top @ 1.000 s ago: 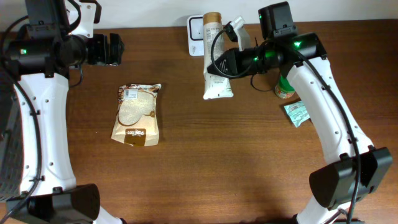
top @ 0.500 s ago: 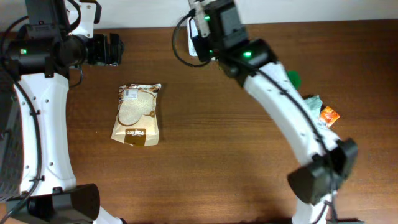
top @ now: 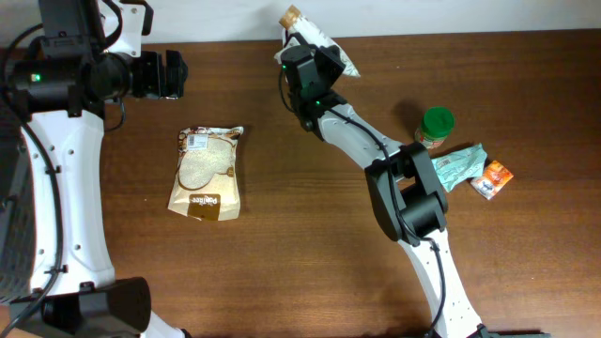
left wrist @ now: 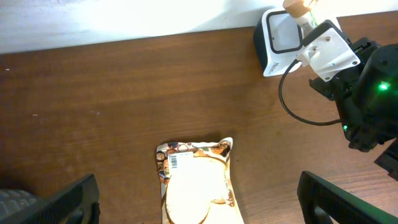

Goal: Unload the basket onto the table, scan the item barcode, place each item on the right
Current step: 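Hold the Pantene tube under the white scanner with the right gripper, then place the Pantene tube at the right side with the right gripper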

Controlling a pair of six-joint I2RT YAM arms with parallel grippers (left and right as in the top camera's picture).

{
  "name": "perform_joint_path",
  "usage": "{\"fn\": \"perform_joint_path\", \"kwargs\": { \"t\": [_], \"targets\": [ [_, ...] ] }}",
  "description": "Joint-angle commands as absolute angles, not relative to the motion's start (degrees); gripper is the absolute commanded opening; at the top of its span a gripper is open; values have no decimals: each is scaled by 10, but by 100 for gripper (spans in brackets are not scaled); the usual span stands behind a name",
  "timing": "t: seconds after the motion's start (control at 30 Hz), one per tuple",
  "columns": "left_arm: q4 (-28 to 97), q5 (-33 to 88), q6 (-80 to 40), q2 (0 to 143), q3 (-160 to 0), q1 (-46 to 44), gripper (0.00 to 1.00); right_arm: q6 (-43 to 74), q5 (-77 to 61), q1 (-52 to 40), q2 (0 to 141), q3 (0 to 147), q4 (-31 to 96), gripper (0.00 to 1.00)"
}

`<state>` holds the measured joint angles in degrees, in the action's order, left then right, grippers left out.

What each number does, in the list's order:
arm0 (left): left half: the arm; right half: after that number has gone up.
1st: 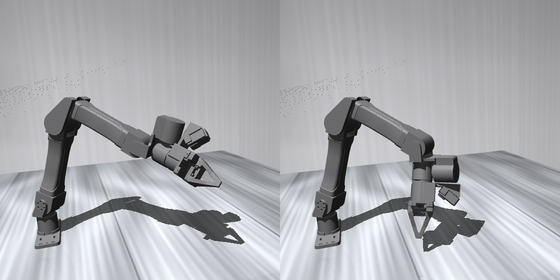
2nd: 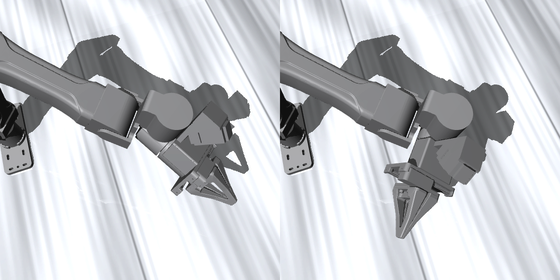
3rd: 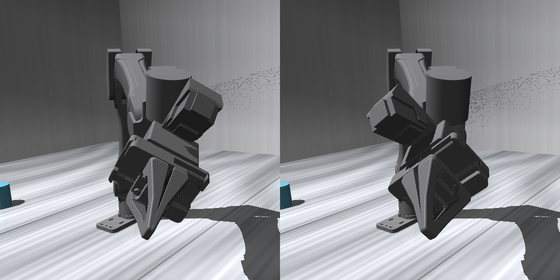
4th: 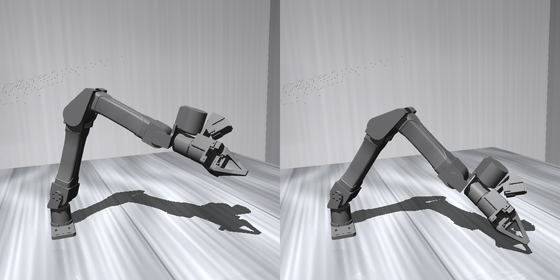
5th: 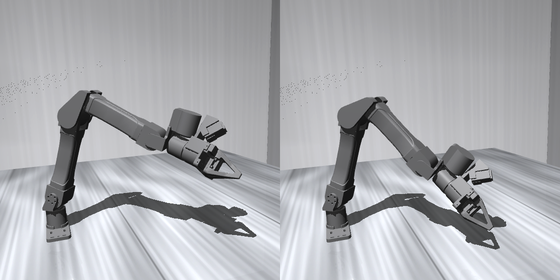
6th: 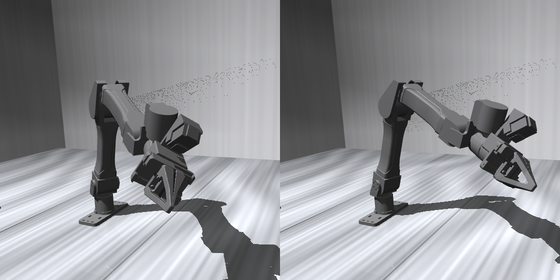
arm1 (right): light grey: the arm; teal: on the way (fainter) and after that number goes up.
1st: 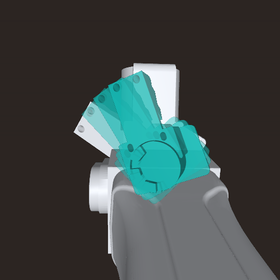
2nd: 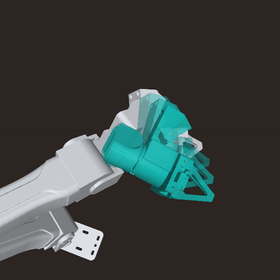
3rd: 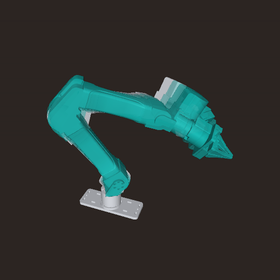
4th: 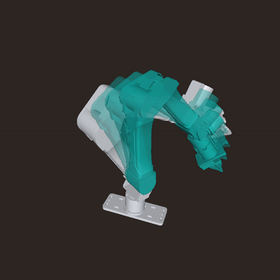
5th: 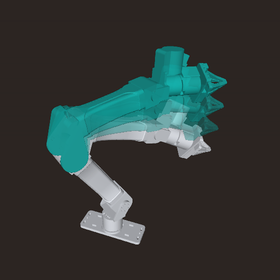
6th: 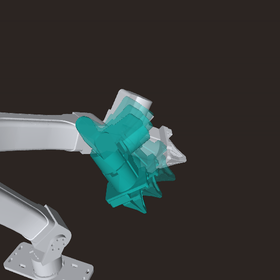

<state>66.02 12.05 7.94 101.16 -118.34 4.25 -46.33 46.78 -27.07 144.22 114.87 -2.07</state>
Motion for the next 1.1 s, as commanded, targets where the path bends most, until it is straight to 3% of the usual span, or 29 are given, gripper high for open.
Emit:
{"fn": "perform_joint_path", "kwargs": {
  "t": [0.0,0.4,0.57,0.63,0.83,0.9,1.07],
  "targets": [
    [659,126,89,1013,-1185,44,99,-467,479,-263,1441,1163,-35,4],
    [659,126,89,1013,-1186,44,99,-508,482,-290,1429,1163,-24,4],
    [659,126,89,1013,-1185,44,99,-444,493,-293,1322,1163,3,4],
    [659,126,89,1013,-1185,44,99,-396,470,-293,1265,1163,81,4],
    [659,127,89,1013,-1185,44,99,-101,289,-292,1108,1163,430,4],
    [659,126,89,1013,-1186,44,99,-27,274,-292,1097,1163,578,4],
    [659,127,89,1013,-1185,44,99,69,230,-276,1119,1107,728,4]
  ]
}}
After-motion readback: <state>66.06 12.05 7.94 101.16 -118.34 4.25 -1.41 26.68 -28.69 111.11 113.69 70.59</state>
